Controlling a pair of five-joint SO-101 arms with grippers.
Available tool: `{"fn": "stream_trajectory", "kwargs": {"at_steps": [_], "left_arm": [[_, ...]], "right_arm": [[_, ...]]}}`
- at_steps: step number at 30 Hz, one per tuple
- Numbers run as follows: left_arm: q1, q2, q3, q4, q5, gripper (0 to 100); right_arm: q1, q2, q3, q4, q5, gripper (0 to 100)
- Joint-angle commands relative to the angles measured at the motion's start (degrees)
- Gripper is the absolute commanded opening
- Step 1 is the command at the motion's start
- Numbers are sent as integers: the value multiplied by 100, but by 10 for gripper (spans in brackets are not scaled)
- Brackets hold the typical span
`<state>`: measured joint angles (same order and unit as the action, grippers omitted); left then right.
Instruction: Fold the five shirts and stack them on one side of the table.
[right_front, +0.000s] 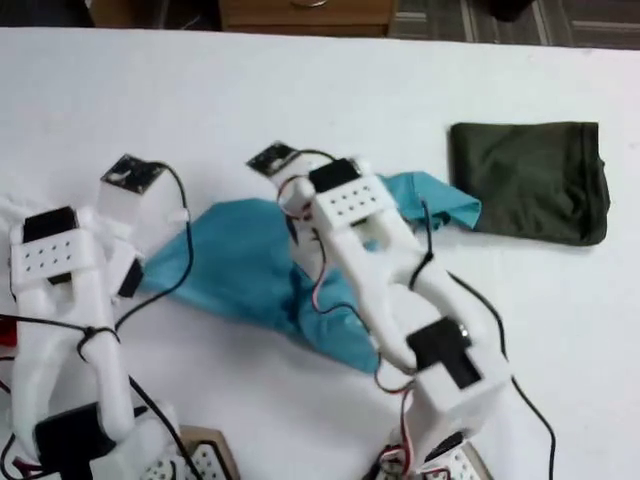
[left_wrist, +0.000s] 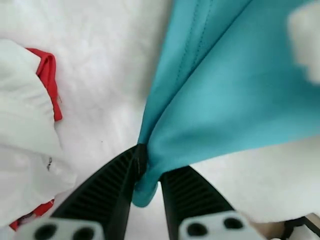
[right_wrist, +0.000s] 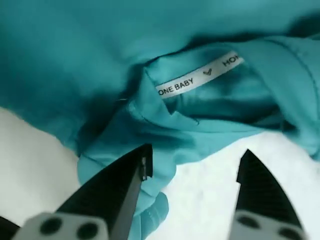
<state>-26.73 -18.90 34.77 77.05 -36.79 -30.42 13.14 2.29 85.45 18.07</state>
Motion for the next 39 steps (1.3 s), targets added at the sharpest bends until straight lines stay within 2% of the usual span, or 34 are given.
{"fn": "stream_trajectory", "kwargs": {"at_steps": [1, 6, 10, 12, 16, 18, 23, 26, 29, 31, 34, 39], "left_arm": [[-70, 9, -198, -62, -9, 26], [-70, 9, -198, -70, -9, 26], [-70, 9, -198, -70, -9, 26], [-70, 9, -198, -70, -9, 26], [-70, 9, -198, -70, -9, 26], [-70, 9, -198, -70, -9, 26], [-70, -9, -251, -79, -9, 26], [-123, -18, -295, -79, -9, 26], [-466, -18, -541, -79, -9, 26], [-765, -9, -752, -53, -26, 26], [-1002, 9, -910, -44, -53, 26], [-1002, 18, -892, -35, -53, 26]], "right_arm": [[-180, 233, -316, -57, -114, 280], [-479, 620, -396, -110, -229, 309], [-435, 1068, -413, -251, -202, 306], [-295, 1235, -431, -277, -229, 252], [233, 1411, -677, -382, -246, 13], [549, 1411, -914, -356, -246, 40], [1262, 1411, -2084, -163, -237, 17], [1499, 1437, -3138, 171, -220, 18], [1613, 1446, -4088, 488, -211, 18], [1543, 1455, -4352, 743, -237, 20], [875, 1473, -4334, 1323, -237, 51], [-31, 1771, -4237, 1420, -202, 276]]}}
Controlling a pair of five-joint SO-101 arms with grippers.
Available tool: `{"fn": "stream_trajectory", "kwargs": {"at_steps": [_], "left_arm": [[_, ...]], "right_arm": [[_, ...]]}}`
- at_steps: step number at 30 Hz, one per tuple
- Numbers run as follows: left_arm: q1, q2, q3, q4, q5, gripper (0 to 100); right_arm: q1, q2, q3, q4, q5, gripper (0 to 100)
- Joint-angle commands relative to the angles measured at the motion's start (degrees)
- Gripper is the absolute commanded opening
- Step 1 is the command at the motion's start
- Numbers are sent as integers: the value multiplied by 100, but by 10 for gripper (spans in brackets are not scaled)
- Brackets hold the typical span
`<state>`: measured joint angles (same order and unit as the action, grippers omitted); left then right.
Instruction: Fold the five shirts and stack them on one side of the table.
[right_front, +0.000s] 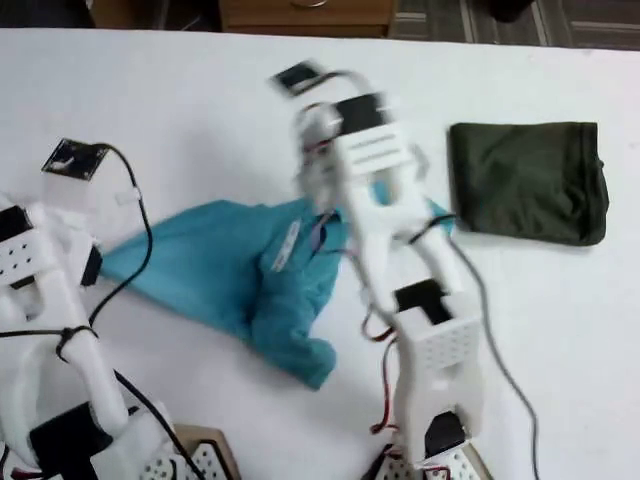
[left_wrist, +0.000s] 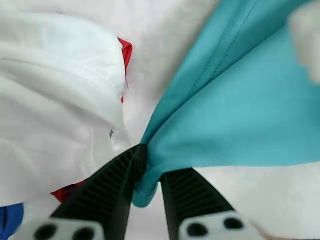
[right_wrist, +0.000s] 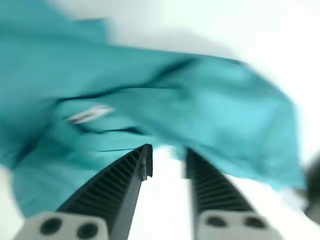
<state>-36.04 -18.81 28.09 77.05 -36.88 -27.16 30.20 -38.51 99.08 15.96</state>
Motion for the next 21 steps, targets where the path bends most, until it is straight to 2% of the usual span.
{"fn": "stream_trajectory", "kwargs": {"at_steps": [1, 4, 8, 15, 17, 21], "left_arm": [[-70, 9, -224, -35, -44, 26], [-79, 9, -215, -35, -44, 26], [-97, 9, -215, -35, -44, 26], [-105, 9, -215, -26, -44, 26], [-105, 9, -215, -26, -44, 26], [-105, 9, -215, -26, -44, 26]], "right_arm": [[-470, 198, -167, -4, -9, 313], [-734, 620, -176, -127, -26, 367], [-804, 1174, -185, -418, -26, 372], [-286, 1745, -185, -954, 26, 359], [-66, 1851, -185, -1051, 167, 283], [418, 1974, -185, -1235, 422, 0]]}}
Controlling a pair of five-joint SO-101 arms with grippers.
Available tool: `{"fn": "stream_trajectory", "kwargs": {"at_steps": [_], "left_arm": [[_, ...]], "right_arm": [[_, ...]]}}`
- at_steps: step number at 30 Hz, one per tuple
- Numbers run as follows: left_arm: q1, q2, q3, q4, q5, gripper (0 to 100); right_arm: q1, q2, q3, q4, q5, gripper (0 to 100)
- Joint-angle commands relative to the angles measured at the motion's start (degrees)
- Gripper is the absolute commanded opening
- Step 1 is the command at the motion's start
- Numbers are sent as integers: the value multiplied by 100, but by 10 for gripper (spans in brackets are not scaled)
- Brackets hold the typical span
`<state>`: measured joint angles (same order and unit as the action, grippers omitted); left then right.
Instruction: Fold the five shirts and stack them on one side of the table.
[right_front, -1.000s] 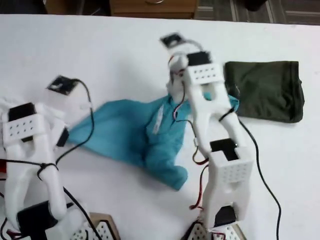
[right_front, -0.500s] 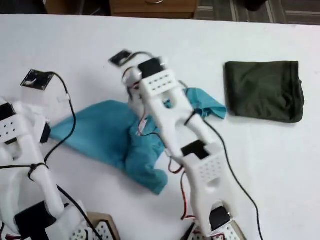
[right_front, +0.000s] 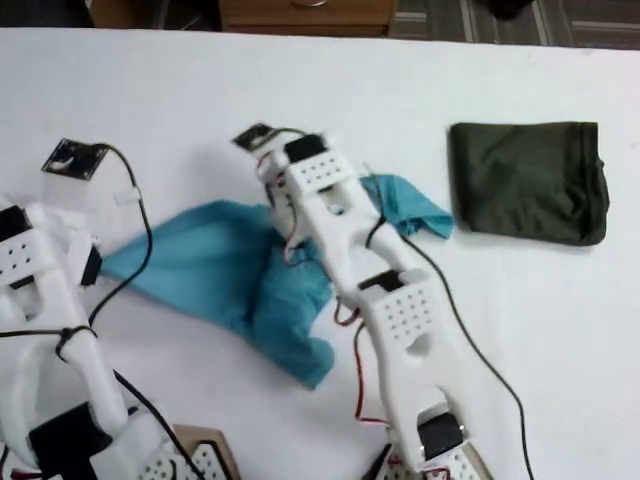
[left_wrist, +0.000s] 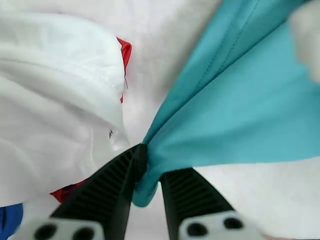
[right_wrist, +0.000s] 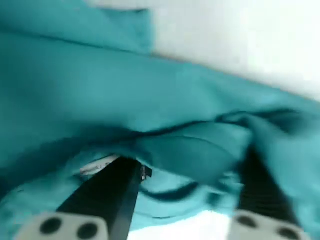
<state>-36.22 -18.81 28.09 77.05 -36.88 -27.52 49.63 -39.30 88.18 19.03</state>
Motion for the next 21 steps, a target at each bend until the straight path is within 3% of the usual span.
{"fn": "stream_trajectory", "kwargs": {"at_steps": [1, 5, 15, 21], "left_arm": [[-88, 9, -215, -26, -44, 26], [-88, 9, -215, -26, -44, 26], [-176, 9, -224, -26, -44, 26], [-431, 9, -224, -26, -53, 26]], "right_arm": [[567, 31, -105, -136, 114, 32], [927, 22, -677, 136, 114, 17], [1631, 84, -4431, 1007, 141, 18], [1974, 409, -4615, 919, 149, 36]]}}
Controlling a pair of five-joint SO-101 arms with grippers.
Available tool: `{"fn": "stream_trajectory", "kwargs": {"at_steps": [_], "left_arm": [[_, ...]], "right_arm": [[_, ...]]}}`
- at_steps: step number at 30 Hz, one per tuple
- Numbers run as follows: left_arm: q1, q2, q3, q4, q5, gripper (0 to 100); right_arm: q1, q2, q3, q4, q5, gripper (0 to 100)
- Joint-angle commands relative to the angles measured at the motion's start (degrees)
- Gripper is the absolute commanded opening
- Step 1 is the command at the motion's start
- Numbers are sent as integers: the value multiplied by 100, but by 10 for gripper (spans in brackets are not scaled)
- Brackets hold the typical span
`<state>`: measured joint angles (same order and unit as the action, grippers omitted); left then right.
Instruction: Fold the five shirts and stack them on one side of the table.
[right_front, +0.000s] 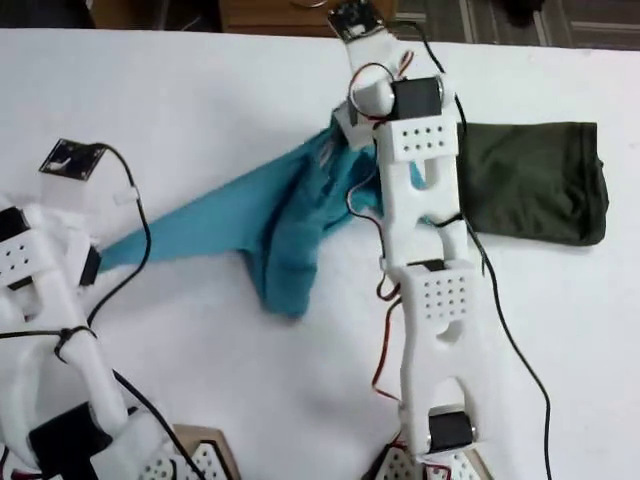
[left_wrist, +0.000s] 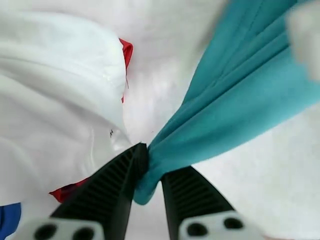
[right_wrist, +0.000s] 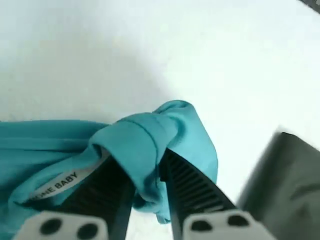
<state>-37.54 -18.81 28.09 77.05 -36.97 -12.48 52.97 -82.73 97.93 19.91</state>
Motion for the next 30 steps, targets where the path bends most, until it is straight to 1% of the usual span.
{"fn": "stream_trajectory", "kwargs": {"at_steps": [1, 5, 6, 7, 12, 15, 21, 24, 27, 30], "left_arm": [[-308, 9, -224, -26, -44, 26], [-308, 9, -224, -26, -44, 26], [-308, 9, -224, -26, -44, 26], [-308, 9, -224, -26, -44, 26], [-308, 9, -224, -35, -44, 26], [-308, 9, -224, -44, -44, 26], [-281, 9, -224, -62, -44, 26], [-281, 9, -224, -62, -44, 26], [-281, 9, -224, -62, -44, 26], [-273, 9, -224, -70, -44, 26]], "right_arm": [[514, 198, -273, -31, 62, 65], [690, 444, -360, 171, 35, 262], [725, 426, -440, 268, 35, 296], [760, 374, -492, 338, 35, 307], [813, -224, -457, 356, 35, 238], [708, -901, 114, 365, 35, 206], [409, -2853, 2585, 356, 9, 205], [233, -3846, 3833, 338, -281, 206], [-31, -4716, 4870, 338, -387, 227], [-444, -5420, 5873, 338, -387, 245]]}}
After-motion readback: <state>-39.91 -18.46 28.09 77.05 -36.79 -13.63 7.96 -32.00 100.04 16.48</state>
